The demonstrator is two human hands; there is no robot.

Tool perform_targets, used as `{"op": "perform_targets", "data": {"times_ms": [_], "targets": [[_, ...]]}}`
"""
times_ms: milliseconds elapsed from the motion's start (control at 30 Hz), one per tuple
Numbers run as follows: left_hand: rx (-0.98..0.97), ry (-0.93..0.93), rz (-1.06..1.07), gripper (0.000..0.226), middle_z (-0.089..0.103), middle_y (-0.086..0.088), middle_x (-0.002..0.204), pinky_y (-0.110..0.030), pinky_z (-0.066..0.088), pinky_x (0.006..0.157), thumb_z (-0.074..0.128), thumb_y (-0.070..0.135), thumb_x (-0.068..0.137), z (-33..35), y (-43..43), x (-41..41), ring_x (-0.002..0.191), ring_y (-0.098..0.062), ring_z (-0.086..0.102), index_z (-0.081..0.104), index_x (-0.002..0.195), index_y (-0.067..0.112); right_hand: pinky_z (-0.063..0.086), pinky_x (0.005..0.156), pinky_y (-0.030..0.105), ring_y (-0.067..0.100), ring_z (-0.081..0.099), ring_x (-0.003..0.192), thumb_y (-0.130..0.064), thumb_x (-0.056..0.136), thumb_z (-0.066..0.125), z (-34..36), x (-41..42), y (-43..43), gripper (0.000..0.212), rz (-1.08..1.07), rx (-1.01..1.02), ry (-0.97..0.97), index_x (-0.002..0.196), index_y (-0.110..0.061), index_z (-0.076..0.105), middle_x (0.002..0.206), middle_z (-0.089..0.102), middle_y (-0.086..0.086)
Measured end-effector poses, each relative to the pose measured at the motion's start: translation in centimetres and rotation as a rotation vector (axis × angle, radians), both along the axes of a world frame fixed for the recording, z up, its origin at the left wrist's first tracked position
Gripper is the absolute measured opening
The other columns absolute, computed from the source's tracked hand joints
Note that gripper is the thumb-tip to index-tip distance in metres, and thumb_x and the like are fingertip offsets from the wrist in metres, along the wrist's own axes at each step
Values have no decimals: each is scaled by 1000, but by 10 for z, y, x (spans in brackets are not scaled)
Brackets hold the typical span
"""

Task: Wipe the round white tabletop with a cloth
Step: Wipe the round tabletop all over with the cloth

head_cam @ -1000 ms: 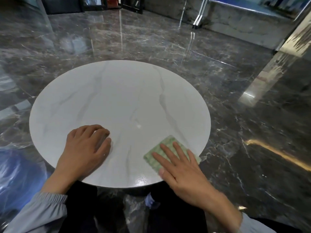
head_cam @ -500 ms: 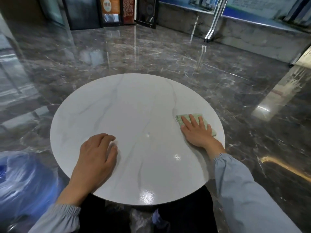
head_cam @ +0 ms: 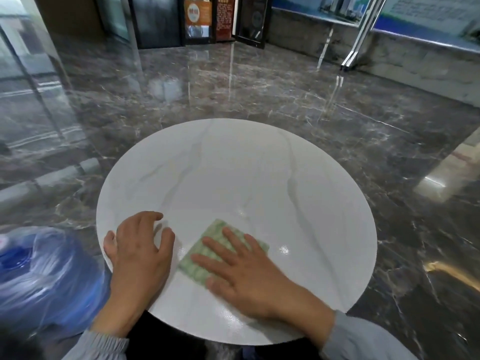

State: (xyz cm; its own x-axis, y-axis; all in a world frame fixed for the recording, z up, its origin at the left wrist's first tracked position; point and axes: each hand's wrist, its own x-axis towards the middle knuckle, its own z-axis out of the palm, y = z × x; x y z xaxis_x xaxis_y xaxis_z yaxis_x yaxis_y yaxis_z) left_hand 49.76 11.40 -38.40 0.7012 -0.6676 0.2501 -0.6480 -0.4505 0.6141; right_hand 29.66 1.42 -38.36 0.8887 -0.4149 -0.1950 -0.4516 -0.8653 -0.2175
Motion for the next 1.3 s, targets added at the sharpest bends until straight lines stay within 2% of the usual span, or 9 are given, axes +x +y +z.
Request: {"op": "perform_targets", "data": {"times_ms": [200,367,533,667,767,867,967,1133,1300], "targets": [[70,14,4,18,66,3,125,-62,18,121,64,21,98,2,-1,-1,128,-28,55,70,115,23,3,125,55,23,-11,159,-57,107,15,3,-54,-167,54,-551,-76,87,159,-55,-2,171,-9,-17],[71,12,7,14,60,16,111,-61,15,121,67,21,96,4,-4,2,124,-23,57,71,108,27,-4,121,63,24,-13,158,-66,98,13,1,-101,-269,62,-949,12,102,158,-56,-1,171,-10,-19],[75,-4,-3,14,61,16,108,-59,15,122,69,21,94,4,-3,1,121,-21,58,71,107,26,-8,120,66,30,-17,157,-61,101,14,2,-39,-274,61,-833,40,111,159,-53,-4,171,-14,-16],[85,4,-1,15,57,17,107,-60,15,123,68,21,95,5,-3,1,121,-23,58,70,109,26,-7,121,62,31,-19,156,-59,106,14,-4,47,-201,57,-415,-43,88,159,-52,-8,171,-15,-13],[91,3,10,16,56,15,107,-62,17,123,68,21,95,3,-2,2,118,-25,58,67,110,26,-16,119,58,27,-24,155,-61,105,15,-16,85,-118,57,-62,-51,17,158,-55,-6,171,-13,-14],[102,23,17,16,57,13,106,-62,20,122,69,21,94,3,-4,3,115,-26,58,65,108,28,-22,117,50,19,-23,156,-64,103,14,-17,91,-80,56,85,15,-55,157,-58,1,171,-8,-17],[108,24,16,18,58,13,105,-61,19,122,72,18,93,4,-6,1,115,-26,58,66,107,27,-12,121,49,17,-15,157,-62,106,17,-7,88,-113,53,31,-3,-44,158,-57,5,171,-5,-19],[113,38,10,17,62,10,102,-66,21,120,73,15,92,4,-7,1,112,-28,59,67,103,26,5,124,58,23,-10,159,-56,107,9,1,35,-246,55,-402,-89,65,161,-50,-1,172,-6,-15],[122,16,16,16,61,9,99,-70,25,116,75,12,90,6,-7,-1,107,-32,62,70,101,22,-6,123,59,26,-13,158,-65,101,11,3,-6,-314,61,-753,21,66,160,-52,2,172,-9,-17]]}}
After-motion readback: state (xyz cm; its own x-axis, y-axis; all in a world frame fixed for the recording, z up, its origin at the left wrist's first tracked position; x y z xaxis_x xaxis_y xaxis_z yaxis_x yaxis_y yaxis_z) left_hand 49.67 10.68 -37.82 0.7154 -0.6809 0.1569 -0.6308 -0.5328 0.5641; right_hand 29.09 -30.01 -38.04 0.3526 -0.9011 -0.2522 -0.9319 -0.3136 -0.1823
